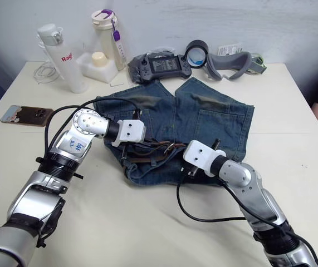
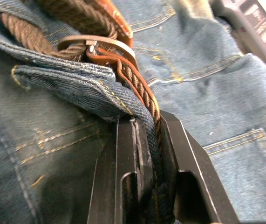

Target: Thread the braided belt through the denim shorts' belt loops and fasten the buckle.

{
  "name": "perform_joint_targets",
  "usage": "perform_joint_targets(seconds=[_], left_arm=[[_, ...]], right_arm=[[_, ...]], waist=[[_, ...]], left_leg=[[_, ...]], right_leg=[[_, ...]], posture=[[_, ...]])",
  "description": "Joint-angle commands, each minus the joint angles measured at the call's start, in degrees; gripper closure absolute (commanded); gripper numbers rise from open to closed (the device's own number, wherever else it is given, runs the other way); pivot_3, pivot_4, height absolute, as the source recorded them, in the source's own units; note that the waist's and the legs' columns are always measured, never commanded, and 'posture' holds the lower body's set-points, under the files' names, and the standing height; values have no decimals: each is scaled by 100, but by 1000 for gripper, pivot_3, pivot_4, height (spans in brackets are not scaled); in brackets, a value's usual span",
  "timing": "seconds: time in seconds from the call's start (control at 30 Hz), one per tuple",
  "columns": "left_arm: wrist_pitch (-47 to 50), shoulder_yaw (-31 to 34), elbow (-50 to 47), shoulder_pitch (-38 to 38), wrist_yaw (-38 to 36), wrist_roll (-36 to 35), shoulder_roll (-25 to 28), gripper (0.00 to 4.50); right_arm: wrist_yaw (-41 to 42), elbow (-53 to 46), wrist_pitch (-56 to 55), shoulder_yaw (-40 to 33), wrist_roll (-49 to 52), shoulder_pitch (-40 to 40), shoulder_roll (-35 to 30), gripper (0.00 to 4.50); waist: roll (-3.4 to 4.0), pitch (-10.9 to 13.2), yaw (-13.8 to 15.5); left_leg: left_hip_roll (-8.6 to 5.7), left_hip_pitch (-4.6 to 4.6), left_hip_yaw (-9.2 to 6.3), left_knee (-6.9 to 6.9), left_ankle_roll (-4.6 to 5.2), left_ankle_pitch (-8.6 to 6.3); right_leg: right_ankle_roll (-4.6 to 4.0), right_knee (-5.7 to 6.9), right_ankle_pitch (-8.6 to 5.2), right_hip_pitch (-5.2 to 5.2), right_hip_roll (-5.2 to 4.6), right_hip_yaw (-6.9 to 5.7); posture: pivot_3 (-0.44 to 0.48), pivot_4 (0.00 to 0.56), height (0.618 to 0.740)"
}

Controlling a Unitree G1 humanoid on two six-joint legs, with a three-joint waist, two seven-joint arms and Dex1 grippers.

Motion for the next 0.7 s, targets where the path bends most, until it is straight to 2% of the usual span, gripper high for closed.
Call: perform_joint_targets(seconds=[0.03, 0.4, 0.7], left_arm=[[-67, -83, -133, -85, -120, -56, -88, 4500], [-393, -114, 304, -391, 20, 131, -223, 4500], [-1354, -165, 1224, -1016, -6, 394, -91, 4500]], right_arm=[[-234, -186, -33, -339, -70, -169, 60, 4485], [-265, -306, -313, -250, -181, -284, 115, 4485], [-398, -38, -559, -386, -414, -531, 104, 4485]], waist=[[0, 0, -2], [0, 0, 1], [0, 0, -15]], left_leg=[[0, 0, 0, 0, 0, 0], [-1, 0, 1, 0, 0, 0], [-1, -2, 8, -1, 1, 0]], right_leg=[[0, 0, 0, 0, 0, 0], [0, 2, 0, -1, 0, 1], [0, 6, 0, -11, 2, 6]], posture=[[0, 150, 740], [0, 150, 740], [0, 150, 740]])
